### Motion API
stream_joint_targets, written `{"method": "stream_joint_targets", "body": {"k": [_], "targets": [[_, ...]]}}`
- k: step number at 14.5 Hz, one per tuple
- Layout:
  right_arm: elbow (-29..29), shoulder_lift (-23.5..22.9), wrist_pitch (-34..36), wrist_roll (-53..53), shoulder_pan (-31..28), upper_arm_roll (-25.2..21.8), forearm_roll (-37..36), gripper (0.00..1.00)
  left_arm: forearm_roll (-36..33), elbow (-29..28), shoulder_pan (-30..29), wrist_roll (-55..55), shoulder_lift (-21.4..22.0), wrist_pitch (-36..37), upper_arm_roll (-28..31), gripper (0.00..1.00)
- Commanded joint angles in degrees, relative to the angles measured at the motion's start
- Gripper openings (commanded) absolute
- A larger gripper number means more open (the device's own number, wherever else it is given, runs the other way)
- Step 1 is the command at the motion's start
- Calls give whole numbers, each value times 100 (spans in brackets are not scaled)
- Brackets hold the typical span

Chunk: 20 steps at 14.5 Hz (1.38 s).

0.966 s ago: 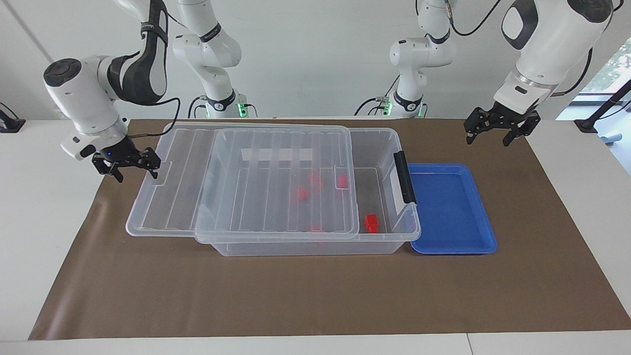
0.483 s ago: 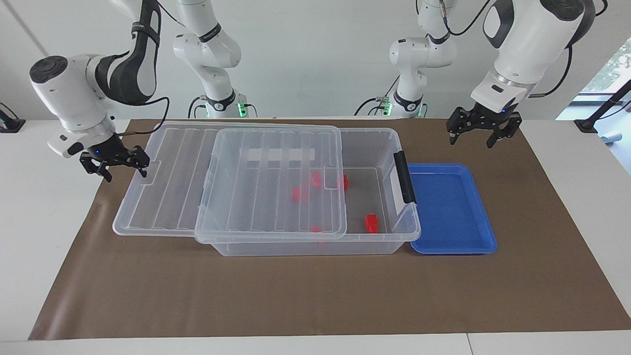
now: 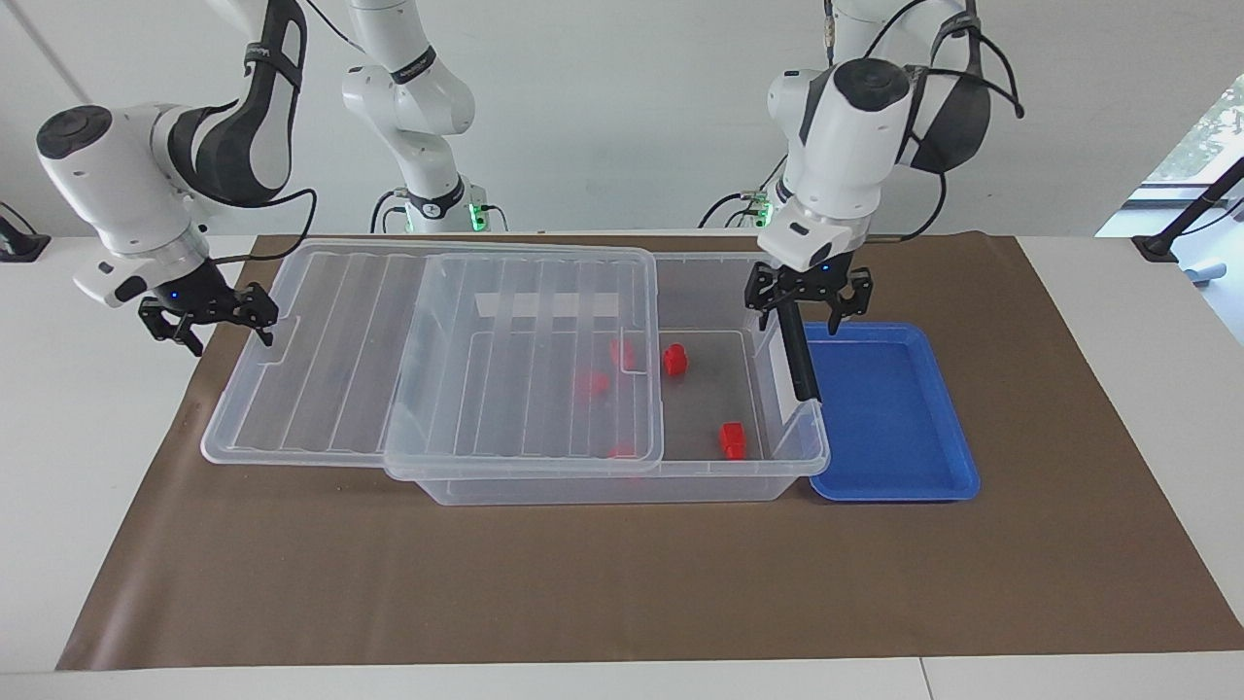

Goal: Place red block in blue tray from box
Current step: 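Reach the left gripper into the opened box toward a red block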

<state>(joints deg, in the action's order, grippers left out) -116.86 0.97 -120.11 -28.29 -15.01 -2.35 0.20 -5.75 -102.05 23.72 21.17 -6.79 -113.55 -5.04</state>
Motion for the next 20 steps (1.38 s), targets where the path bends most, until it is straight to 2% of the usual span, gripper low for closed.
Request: {"method": "stream_joint_targets", "body": {"k": [1, 3, 6, 10, 15, 18, 19, 20], "targets": [[41, 9, -30, -115, -64, 42, -46, 100, -268, 36, 220, 615, -463, -534, 73, 100], [434, -131, 293, 7, 24, 59, -37, 100, -278, -34, 220, 731, -691, -868, 73, 100], [1444, -351, 1381, 691, 383, 59, -28, 100, -278, -149, 220, 863, -868, -1282, 73, 100], [2263, -229, 2568, 1308, 753, 77, -46, 100, -287, -202, 229, 872, -1342, -1765, 73, 100], [2326, 123, 3265, 2204, 1245, 112, -55, 100, -295, -439, 194, 872, -1483, -2162, 126, 95], [2247, 167, 3301, 2443, 1386, 112, -46, 100, -295, -676, 185, 872, -1484, -2390, 126, 93], [2221, 184, 3292, 2443, 1386, 112, -46, 100, -295, -711, 185, 872, -1475, -2391, 126, 85], [2221, 193, 3284, 2443, 1378, 103, -37, 100, -295, -712, 185, 880, -1475, -2391, 126, 69]]}}
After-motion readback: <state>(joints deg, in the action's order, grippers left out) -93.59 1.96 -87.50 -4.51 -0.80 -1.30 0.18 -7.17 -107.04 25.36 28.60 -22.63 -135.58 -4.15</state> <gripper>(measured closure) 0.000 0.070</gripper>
